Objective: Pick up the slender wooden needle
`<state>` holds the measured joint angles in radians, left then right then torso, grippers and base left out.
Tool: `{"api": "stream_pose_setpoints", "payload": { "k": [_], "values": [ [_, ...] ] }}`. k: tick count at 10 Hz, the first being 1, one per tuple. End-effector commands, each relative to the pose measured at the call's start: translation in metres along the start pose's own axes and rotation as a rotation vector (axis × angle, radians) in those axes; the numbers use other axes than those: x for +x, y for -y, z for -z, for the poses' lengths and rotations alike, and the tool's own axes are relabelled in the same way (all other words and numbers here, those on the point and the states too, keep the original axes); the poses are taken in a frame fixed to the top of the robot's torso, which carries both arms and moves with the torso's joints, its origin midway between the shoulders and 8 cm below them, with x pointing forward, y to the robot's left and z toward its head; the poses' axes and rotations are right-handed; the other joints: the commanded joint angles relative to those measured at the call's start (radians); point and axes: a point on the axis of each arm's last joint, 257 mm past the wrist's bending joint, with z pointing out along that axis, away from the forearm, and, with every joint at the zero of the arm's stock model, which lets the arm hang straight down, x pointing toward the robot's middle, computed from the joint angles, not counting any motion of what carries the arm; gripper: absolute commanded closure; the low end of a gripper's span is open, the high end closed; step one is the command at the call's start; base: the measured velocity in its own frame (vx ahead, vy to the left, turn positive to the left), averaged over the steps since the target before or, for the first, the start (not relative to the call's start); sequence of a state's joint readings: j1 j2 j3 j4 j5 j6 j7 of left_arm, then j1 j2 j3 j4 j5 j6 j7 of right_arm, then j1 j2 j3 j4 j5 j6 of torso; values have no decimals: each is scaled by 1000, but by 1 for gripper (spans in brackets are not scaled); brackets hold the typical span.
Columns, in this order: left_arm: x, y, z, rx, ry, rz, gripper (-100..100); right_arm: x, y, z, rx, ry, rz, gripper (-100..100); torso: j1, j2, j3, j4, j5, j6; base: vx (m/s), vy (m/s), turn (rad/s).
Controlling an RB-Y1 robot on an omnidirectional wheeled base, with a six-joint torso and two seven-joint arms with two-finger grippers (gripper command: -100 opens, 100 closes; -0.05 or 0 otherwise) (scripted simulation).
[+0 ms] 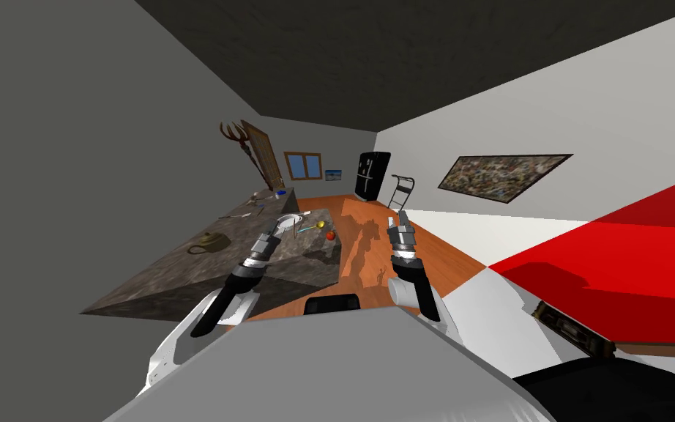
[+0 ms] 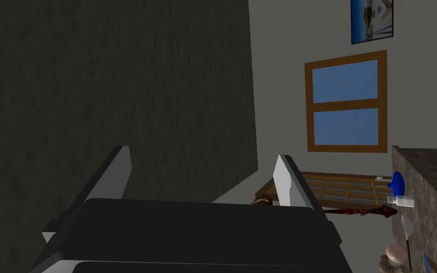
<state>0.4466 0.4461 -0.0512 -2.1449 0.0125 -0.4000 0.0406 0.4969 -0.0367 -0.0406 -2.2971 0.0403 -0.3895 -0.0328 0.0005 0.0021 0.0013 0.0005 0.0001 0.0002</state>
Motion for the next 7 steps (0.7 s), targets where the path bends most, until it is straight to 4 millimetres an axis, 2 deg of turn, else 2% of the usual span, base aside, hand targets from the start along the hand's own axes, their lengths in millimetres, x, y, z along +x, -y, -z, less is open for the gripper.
{"api": "stream_pose_setpoints", "payload": {
  "k": [1,2,3,4,5,6,7],
  "values": [
    [3,-8,2,-18,-30,-3,-100,0,0,0,0,0,0,0,0,0,0,0,0,0,-31,4,-55],
    [5,-20,5,-51,-60,6,-100,0,0,0,0,0,0,0,0,0,0,0,0,0,-38,-4,-117],
    [5,-20,5,-53,-73,-3,-100,0,0,0,0,0,0,0,0,0,0,0,0,0,-37,2,-55],
    [6,-34,9,-88,-101,7,-100,0,0,0,0,0,0,0,0,0,0,0,0,0,-42,2,-102],
    [7,-34,9,-90,-115,-3,-100,0,0,0,0,0,0,0,0,0,0,0,0,0,-37,5,-72],
    [7,-48,14,-128,-139,9,-100,0,0,0,0,0,0,0,0,0,0,0,0,0,-41,2,-131],
    [7,-48,15,-131,-156,-5,-100,0,0,0,0,0,0,0,0,0,0,0,0,0,-30,5,-80]
  ]
}}
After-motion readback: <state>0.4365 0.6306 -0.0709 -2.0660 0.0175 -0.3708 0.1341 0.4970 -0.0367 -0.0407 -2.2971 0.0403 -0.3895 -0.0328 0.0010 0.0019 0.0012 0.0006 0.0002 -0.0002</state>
